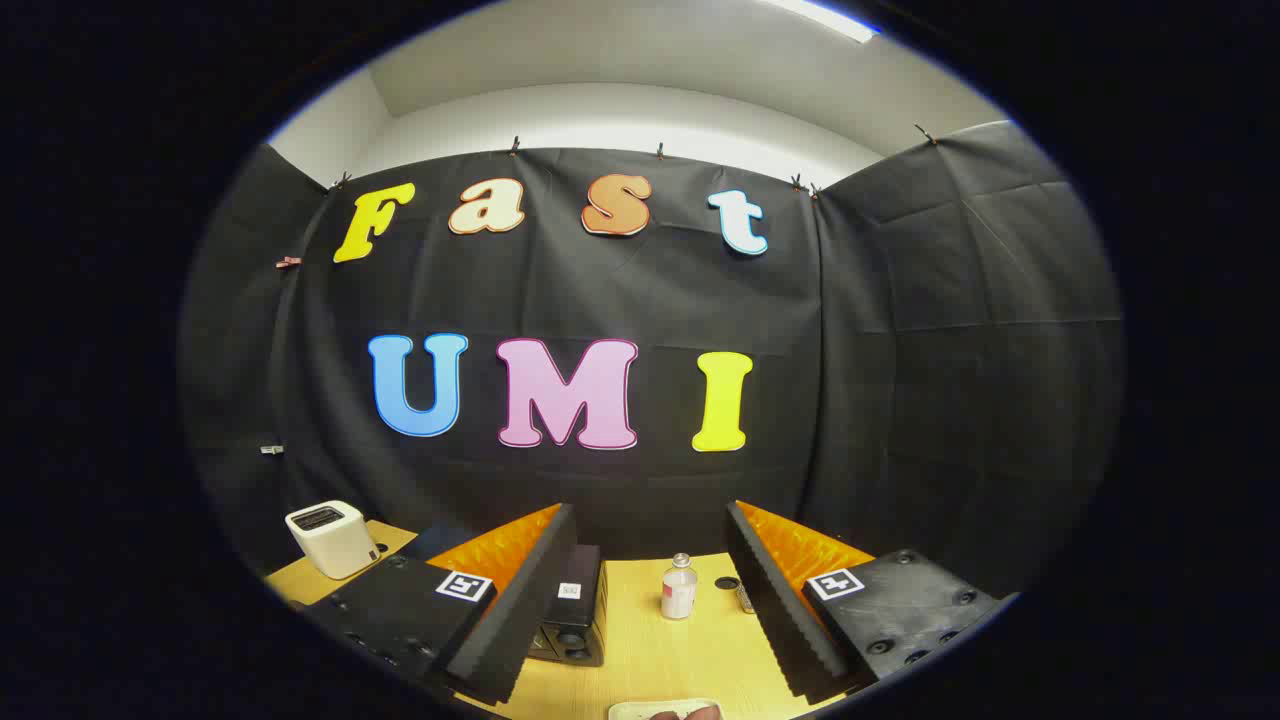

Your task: Open the toaster oven, put the food inside, and close the toaster oven door.

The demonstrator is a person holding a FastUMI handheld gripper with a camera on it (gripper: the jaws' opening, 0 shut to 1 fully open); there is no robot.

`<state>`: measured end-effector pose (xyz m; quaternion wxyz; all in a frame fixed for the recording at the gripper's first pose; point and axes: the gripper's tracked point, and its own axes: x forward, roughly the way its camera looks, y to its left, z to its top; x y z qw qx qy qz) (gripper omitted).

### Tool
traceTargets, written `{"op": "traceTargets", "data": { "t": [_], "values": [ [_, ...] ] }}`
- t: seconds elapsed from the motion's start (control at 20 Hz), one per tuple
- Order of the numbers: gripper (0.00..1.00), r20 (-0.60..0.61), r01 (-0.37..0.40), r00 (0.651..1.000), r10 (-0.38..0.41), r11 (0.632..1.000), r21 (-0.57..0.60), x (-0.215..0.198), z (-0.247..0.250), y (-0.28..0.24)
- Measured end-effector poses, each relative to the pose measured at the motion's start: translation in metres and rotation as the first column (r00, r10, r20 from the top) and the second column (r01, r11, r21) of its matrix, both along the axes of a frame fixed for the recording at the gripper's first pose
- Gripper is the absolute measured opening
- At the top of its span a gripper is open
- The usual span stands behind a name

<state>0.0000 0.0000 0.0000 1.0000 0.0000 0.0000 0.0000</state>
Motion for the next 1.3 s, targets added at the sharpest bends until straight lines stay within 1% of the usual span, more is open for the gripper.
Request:
{"op": "traceTargets", "data": {
  "t": [0.9, 1.1, 1.3],
  "values": [
    [0.98, -0.004, 0.003, 1.000, -0.003, 1.000, 0.006, 0.006, -0.005, 0.004],
    [0.98, 0.001, -0.020, 1.000, 0.020, 1.000, 0.004, 0.007, -0.007, 0.032],
    [0.97, 0.019, -0.054, 0.998, 0.054, 0.998, 0.022, 0.010, -0.013, 0.084]
  ]
}}
